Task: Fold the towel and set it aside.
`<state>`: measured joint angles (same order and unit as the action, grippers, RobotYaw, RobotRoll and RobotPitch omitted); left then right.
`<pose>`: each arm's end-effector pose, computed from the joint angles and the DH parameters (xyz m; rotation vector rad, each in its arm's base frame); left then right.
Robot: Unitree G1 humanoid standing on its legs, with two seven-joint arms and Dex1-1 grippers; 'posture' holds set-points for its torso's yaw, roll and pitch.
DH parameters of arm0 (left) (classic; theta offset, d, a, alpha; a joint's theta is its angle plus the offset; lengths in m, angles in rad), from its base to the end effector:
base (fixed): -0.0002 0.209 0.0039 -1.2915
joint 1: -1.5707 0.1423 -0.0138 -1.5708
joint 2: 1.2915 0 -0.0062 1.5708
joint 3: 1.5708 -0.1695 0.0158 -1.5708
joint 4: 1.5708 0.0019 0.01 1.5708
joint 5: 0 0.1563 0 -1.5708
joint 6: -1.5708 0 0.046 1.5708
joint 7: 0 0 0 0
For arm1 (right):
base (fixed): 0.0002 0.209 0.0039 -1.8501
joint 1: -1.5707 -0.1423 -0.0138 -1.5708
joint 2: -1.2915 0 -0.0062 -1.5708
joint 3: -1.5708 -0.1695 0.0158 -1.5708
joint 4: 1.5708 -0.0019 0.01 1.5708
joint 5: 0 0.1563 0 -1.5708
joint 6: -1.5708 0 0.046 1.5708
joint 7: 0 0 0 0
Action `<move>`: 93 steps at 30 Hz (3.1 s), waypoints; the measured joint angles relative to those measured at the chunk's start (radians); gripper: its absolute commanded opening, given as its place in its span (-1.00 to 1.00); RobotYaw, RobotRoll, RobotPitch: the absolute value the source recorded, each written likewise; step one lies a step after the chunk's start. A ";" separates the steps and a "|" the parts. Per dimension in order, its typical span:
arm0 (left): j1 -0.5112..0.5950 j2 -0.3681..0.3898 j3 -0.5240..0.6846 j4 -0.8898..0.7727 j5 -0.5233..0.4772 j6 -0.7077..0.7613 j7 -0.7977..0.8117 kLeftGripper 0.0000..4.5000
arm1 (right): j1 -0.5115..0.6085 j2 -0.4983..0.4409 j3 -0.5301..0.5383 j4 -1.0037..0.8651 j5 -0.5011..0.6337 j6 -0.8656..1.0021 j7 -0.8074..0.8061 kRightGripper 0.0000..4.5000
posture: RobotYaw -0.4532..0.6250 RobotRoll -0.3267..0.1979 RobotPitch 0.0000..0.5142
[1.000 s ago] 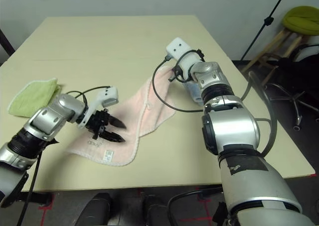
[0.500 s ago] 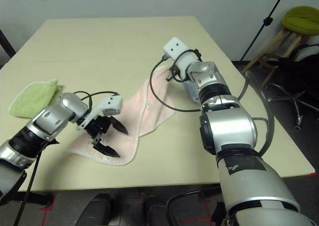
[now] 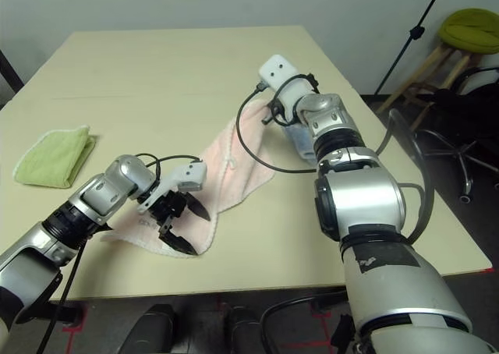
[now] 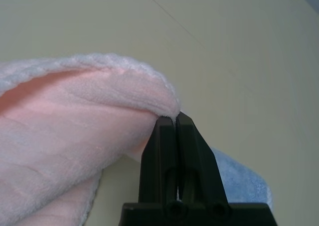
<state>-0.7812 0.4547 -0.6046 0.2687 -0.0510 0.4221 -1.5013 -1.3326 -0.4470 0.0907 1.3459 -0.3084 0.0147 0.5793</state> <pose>0.3168 0.1006 0.1527 0.6177 0.6213 -1.7753 0.3823 -0.2105 0.2279 -0.6760 0.2408 0.4044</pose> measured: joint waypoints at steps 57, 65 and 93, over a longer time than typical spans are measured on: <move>-0.082 0.231 0.248 0.035 -0.086 0.239 0.044 -0.98 | 0.024 -0.105 -0.007 -0.051 0.066 -0.046 0.325 -1.00 | 0.18 0.25 -0.79; -0.098 0.244 0.273 0.148 -0.066 0.150 0.086 -0.98 | 0.065 -0.189 -0.006 -0.121 0.088 -0.016 0.471 -1.00 | 0.15 0.25 -0.77; -0.175 0.240 0.382 0.575 0.085 -0.139 0.312 0.91 | 0.156 -0.180 0.000 -0.245 0.136 0.058 0.563 -1.00 | 0.18 0.25 -0.75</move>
<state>-0.9557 0.6950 -0.2223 0.8435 0.0338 0.2827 -1.1889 -1.1762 -0.6273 0.0905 1.1012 -0.1720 0.0725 1.1426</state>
